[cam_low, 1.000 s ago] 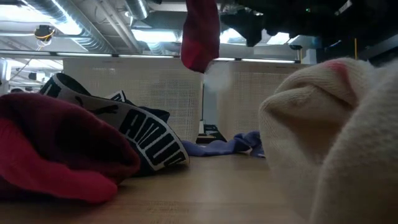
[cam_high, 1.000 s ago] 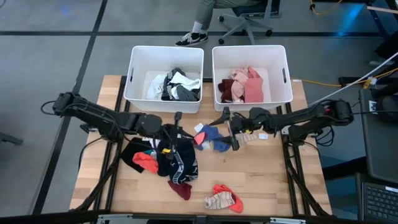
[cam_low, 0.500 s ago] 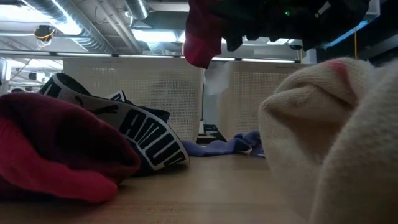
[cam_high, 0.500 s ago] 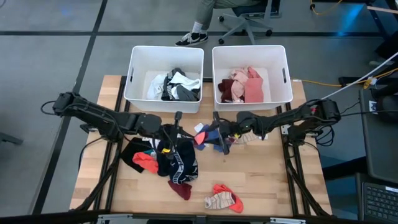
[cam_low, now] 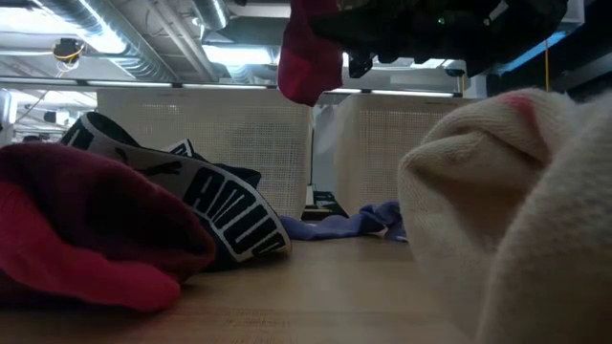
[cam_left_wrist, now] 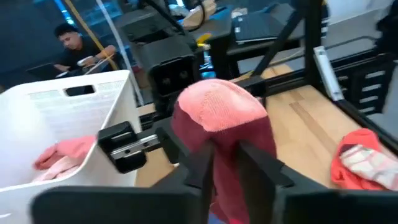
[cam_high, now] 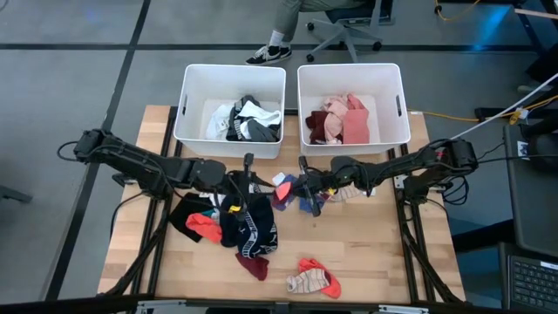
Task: Sort clothes
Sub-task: Put the top maroon sock into the right white laundry bin, then put the maroon sock into the right white laundry bin
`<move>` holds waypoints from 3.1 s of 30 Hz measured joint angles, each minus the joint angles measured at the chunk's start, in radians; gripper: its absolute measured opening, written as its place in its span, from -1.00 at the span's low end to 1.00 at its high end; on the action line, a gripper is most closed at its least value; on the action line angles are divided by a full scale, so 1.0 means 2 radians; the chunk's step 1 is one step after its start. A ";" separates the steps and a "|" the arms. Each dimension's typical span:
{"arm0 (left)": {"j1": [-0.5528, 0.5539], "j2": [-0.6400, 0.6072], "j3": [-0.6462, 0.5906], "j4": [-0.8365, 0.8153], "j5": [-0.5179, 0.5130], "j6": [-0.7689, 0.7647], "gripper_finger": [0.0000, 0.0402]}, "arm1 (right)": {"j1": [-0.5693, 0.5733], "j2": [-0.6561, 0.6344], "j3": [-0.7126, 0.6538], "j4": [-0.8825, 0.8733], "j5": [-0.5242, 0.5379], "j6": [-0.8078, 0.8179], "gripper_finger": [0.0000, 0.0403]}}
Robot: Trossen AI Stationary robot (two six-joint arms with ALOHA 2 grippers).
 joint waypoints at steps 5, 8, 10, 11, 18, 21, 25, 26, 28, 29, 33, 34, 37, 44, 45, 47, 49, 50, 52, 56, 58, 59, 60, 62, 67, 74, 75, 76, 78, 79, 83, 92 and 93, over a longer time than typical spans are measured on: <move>-0.006 -0.016 0.000 -0.040 -0.070 -0.006 -0.37 | 0.000 -0.018 0.000 -0.021 0.041 -0.017 -0.92; -0.015 -0.044 0.000 -0.109 -0.090 -0.012 -0.27 | 0.000 -0.056 0.000 -0.070 0.099 -0.050 -0.95; -0.020 -0.062 0.000 -0.158 -0.093 -0.040 -0.25 | 0.000 -0.087 0.000 -0.097 0.159 -0.070 -0.97; -0.022 -0.070 0.000 -0.180 -0.093 -0.063 -0.24 | 0.000 -0.103 0.000 -0.104 0.188 -0.084 -0.97; -0.040 -0.099 0.000 -0.309 -0.094 -0.182 -0.28 | -0.002 -0.201 0.000 -0.093 0.381 -0.252 -0.91; -0.045 -0.099 0.000 -0.329 -0.095 -0.204 -0.28 | -0.019 -0.228 0.000 -0.079 0.443 -0.311 -0.94; -0.049 -0.097 0.000 -0.331 -0.095 -0.212 -0.28 | -0.066 -0.246 0.000 -0.109 0.521 -0.342 -0.96; -0.049 -0.097 0.000 -0.331 -0.095 -0.213 -0.28 | -0.081 -0.247 0.000 -0.122 0.535 -0.342 -0.95; -0.049 -0.097 0.000 -0.331 -0.095 -0.213 -0.28 | -0.111 -0.248 0.000 -0.156 0.551 -0.342 -0.93; -0.049 -0.097 0.000 -0.330 -0.095 -0.213 -0.29 | -0.127 -0.247 0.000 -0.179 0.555 -0.340 -0.92; -0.048 -0.097 0.000 -0.328 -0.095 -0.213 -0.29 | -0.183 -0.245 0.000 -0.287 0.538 -0.305 -0.93; -0.048 -0.097 0.000 -0.328 -0.095 -0.213 -0.29 | -0.196 -0.245 0.000 -0.309 0.530 -0.290 -0.94; -0.048 -0.097 0.000 -0.327 -0.095 -0.213 -0.29 | -0.234 -0.245 0.000 -0.365 0.503 -0.248 -0.96; -0.048 -0.097 0.000 -0.327 -0.095 -0.211 -0.29 | -0.314 -0.245 0.024 -0.521 0.400 -0.130 -0.95; -0.047 -0.097 0.000 -0.327 -0.095 -0.211 -0.29 | -0.325 -0.245 0.031 -0.543 0.376 -0.111 -0.94; -0.047 -0.097 0.000 -0.327 -0.096 -0.211 -0.29 | -0.347 -0.245 0.044 -0.576 0.339 -0.074 -0.94; -0.047 -0.097 0.000 -0.327 -0.097 -0.211 -0.29 | -0.365 -0.245 0.055 -0.590 0.322 -0.044 -0.94; -0.047 -0.097 0.000 -0.327 -0.097 -0.211 -0.29 | -0.371 -0.245 0.060 -0.596 0.319 -0.033 -0.92; -0.047 -0.097 0.000 -0.327 -0.097 -0.211 -0.29 | -0.381 -0.245 0.067 -0.605 0.318 -0.023 -0.86; -0.047 -0.097 0.000 -0.327 -0.097 -0.211 -0.29 | -0.384 -0.245 0.070 -0.614 0.318 -0.022 -0.54; -0.047 -0.097 0.000 -0.327 -0.098 -0.211 -0.29 | -0.383 -0.245 0.070 -0.613 0.317 -0.016 -0.31; -0.047 -0.097 0.000 -0.327 -0.098 -0.211 -0.29 | -0.383 -0.245 0.070 -0.613 0.316 -0.012 -0.19; -0.047 -0.097 0.000 -0.327 -0.098 -0.211 -0.29 | -0.383 -0.245 0.070 -0.614 0.312 -0.009 -0.07; -0.047 -0.097 0.000 -0.327 -0.098 -0.211 -0.29 | -0.383 -0.245 0.070 -0.620 0.298 -0.008 0.15; -0.047 -0.093 0.000 -0.327 -0.098 -0.213 -0.29 | -0.383 -0.248 0.070 -0.651 0.255 -0.008 0.50; -0.048 -0.075 0.000 -0.328 -0.048 -0.217 -0.29 | -0.325 -0.304 0.099 -0.674 0.173 0.027 0.60; -0.049 -0.071 0.000 -0.328 -0.038 -0.218 -0.29 | -0.310 -0.314 0.102 -0.671 0.169 0.032 0.60; -0.050 -0.068 0.000 -0.327 -0.029 -0.222 -0.29 | -0.294 -0.323 0.105 -0.671 0.165 0.039 0.60; -0.056 -0.059 0.000 -0.327 -0.015 -0.224 -0.29 | -0.264 -0.342 0.106 -0.669 0.161 0.045 0.60; -0.059 -0.054 0.000 -0.327 -0.006 -0.224 -0.29 | -0.248 -0.350 0.105 -0.668 0.161 0.049 0.60; -0.074 -0.029 0.000 -0.327 0.042 -0.233 -0.29 | -0.179 -0.364 0.092 -0.656 0.160 0.065 0.60; -0.089 0.050 0.000 -0.326 0.098 -0.234 -0.29 | -0.008 -0.353 0.003 -0.465 0.155 0.034 0.60; -0.087 0.060 0.000 -0.325 0.104 -0.232 -0.29 | 0.009 -0.352 -0.005 -0.437 0.155 0.026 0.60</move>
